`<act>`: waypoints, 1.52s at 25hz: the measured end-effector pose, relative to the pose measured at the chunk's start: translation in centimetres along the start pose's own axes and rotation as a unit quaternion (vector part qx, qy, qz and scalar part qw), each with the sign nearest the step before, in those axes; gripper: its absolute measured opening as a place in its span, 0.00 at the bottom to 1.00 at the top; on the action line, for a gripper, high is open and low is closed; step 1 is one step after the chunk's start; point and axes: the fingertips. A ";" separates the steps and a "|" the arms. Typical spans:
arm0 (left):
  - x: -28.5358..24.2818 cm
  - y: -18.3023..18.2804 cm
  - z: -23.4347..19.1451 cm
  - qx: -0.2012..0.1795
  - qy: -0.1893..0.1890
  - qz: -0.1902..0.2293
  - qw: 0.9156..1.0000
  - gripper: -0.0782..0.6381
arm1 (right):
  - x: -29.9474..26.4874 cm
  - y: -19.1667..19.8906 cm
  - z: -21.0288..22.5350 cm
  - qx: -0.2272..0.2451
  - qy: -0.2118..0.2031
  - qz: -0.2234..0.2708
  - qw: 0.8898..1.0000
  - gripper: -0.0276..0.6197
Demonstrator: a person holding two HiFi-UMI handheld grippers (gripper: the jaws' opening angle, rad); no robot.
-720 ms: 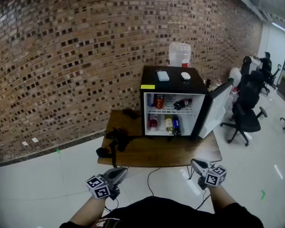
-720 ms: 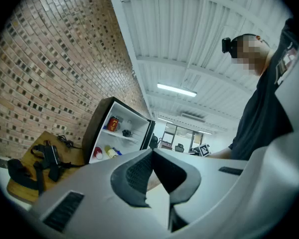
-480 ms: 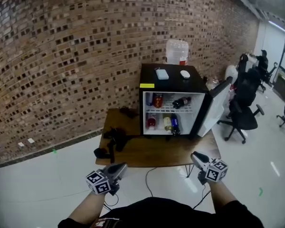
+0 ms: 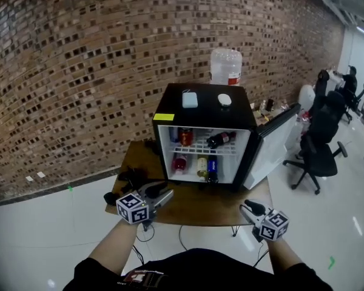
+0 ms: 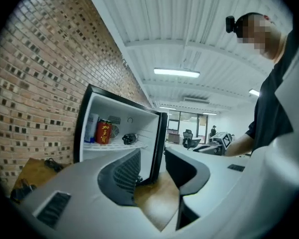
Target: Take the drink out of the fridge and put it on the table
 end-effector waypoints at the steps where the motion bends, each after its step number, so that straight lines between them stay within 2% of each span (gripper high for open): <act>1: -2.6 -0.6 -0.1 -0.005 -0.007 -0.004 1.000 0.34 | 0.5 0.1 1.2 -0.004 -0.009 -0.002 1.000 0.28; 6: -14.6 -3.6 -0.4 -0.034 -0.033 -0.025 0.999 0.40 | 1.4 0.2 6.0 -0.006 -0.053 -0.007 0.999 0.33; 9: -20.9 -4.5 -1.3 -0.068 -0.045 -0.059 0.995 0.43 | 1.6 0.6 8.2 -0.016 -0.067 -0.013 0.998 0.33; 13: -26.8 -5.3 -4.6 -0.108 -0.062 -0.096 0.988 0.45 | 1.2 1.9 10.1 -0.027 -0.058 -0.030 0.997 0.33; 15: -28.9 -5.0 -6.0 -0.134 -0.054 -0.120 0.982 0.45 | 0.6 2.9 11.0 -0.032 -0.041 -0.035 0.998 0.33; 18: -31.9 -3.6 -7.0 -0.176 -0.024 -0.157 0.971 0.47 | -0.4 3.9 12.1 -0.048 -0.011 -0.044 0.998 0.33; 21: -34.4 -2.6 -8.0 -0.231 -0.007 -0.186 0.955 0.48 | -1.2 3.8 12.6 -0.062 0.013 -0.047 0.997 0.33; 25: -37.4 -3.4 -8.5 -0.275 0.002 -0.183 0.944 0.48 | -1.6 4.5 13.2 -0.068 0.027 -0.062 0.995 0.33; 27: -38.9 -3.2 -8.2 -0.304 0.004 -0.192 0.933 0.48 | -1.1 4.9 13.8 -0.071 0.033 -0.068 0.995 0.33; 29: -40.3 -2.8 -8.4 -0.324 -0.001 -0.207 0.923 0.48 | -0.3 5.5 14.2 -0.072 0.034 -0.076 0.994 0.33; 31: -41.2 -1.8 -9.1 -0.328 -0.013 -0.230 0.916 0.48 | 0.7 6.4 14.6 -0.078 0.036 -0.084 0.993 0.33; 36: -42.3 -0.7 -11.7 -0.352 -0.065 -0.275 0.892 0.49 | 3.9 7.9 16.4 -0.091 0.051 -0.098 0.990 0.33; 38: -42.8 -0.6 -12.5 -0.351 -0.081 -0.284 0.889 0.51 | 4.8 8.3 17.1 -0.093 0.056 -0.101 0.989 0.33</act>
Point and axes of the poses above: the fingertips, and each gripper's own axes: x backward along the fingers, z to its right, y out of its underside, and after that the axes turned 5 degrees about x, right-handed
